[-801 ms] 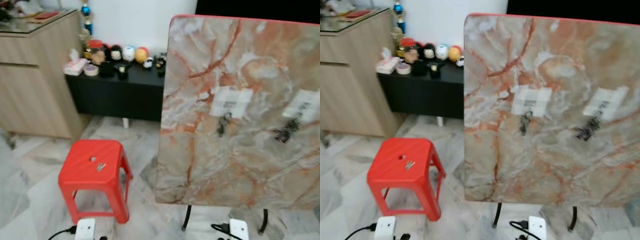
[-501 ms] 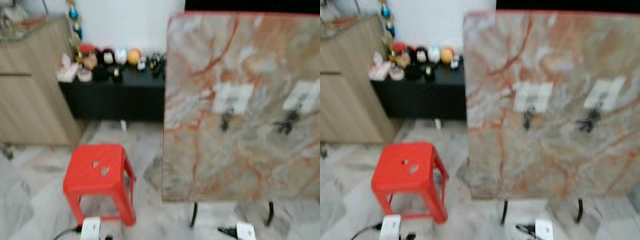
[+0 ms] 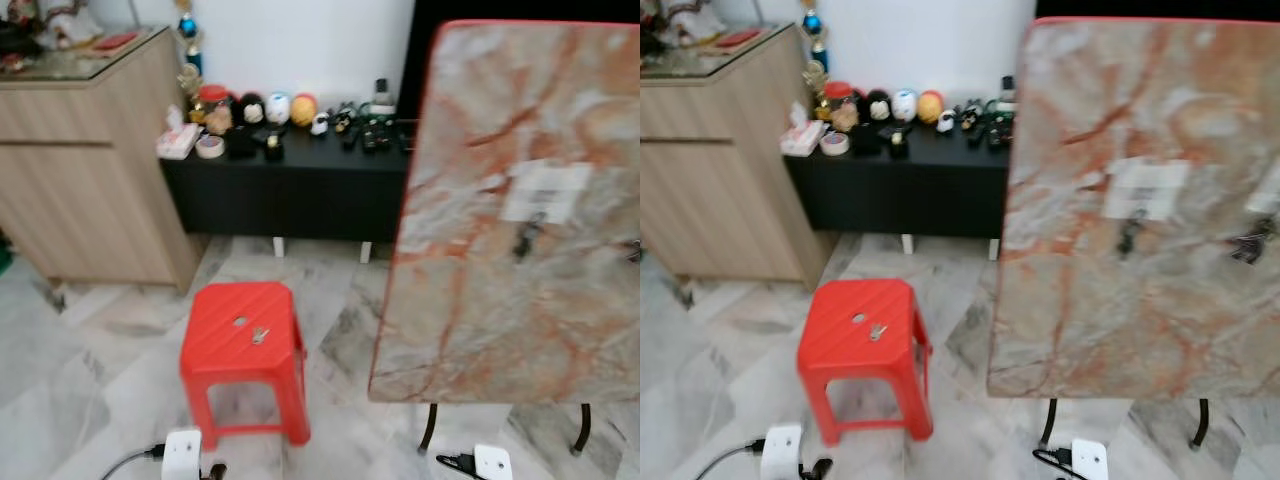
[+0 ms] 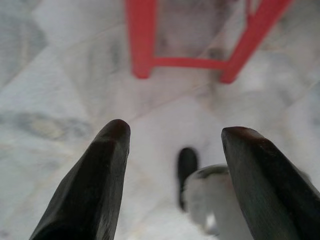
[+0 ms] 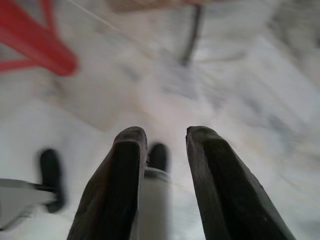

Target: Hang keys on a hook

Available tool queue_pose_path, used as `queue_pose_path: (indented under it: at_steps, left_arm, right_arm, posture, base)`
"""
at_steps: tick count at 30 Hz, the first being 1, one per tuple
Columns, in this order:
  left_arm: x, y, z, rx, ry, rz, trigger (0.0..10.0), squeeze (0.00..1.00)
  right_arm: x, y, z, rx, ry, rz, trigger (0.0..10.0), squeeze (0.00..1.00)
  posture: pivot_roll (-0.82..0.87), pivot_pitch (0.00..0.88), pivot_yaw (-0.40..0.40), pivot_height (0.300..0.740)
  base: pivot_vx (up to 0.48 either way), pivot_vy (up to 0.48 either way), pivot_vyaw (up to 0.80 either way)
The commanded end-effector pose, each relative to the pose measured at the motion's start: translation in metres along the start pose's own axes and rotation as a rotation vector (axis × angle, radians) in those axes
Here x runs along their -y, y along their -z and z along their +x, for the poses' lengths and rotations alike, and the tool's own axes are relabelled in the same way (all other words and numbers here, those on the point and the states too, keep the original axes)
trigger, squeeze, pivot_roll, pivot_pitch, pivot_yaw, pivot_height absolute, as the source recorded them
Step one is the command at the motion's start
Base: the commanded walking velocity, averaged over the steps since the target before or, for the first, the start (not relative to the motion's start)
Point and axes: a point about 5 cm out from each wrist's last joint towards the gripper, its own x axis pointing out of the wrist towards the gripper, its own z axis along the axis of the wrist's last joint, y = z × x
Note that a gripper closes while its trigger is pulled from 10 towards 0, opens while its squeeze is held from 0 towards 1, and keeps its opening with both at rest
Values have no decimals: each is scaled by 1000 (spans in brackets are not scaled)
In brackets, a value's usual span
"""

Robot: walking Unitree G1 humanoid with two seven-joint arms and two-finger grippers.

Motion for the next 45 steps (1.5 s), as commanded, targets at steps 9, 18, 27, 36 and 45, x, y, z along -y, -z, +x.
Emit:
queue_pose_path:
  at_steps: [9, 18, 27, 36, 45]
  left_arm:
    - [4, 3, 0, -16, 3, -15, 10000, 0]
    - [5, 4, 0, -20, 6, -13, 10000, 0]
    - [6, 3, 0, -21, 8, -12, 10000, 0]
    - [4, 3, 0, -21, 5, -15, 10000, 0]
    - [4, 4, 0, -25, 4, -19, 10000, 0]
  right_arm:
    - [9, 3, -1, -7, 20, 0, 10000, 0]
    - [9, 4, -1, -7, 18, -1, 10000, 0]
    - [9, 4, -1, -8, 12, -14, 10000, 0]
    - [9, 3, -1, -8, 7, -25, 10000, 0]
    - [8, 3, -1, -9, 7, -28, 10000, 0]
  posture:
    - [74, 0, -34, 740]
    - [75, 0, -35, 740]
    - [74, 0, -33, 740]
    - [78, 0, -38, 740]
    - [80, 0, -42, 740]
  base:
    - [0, 336, 0]
    - [0, 335, 0]
    - [0, 331, 0]
    - [0, 329, 0]
    - [0, 326, 0]
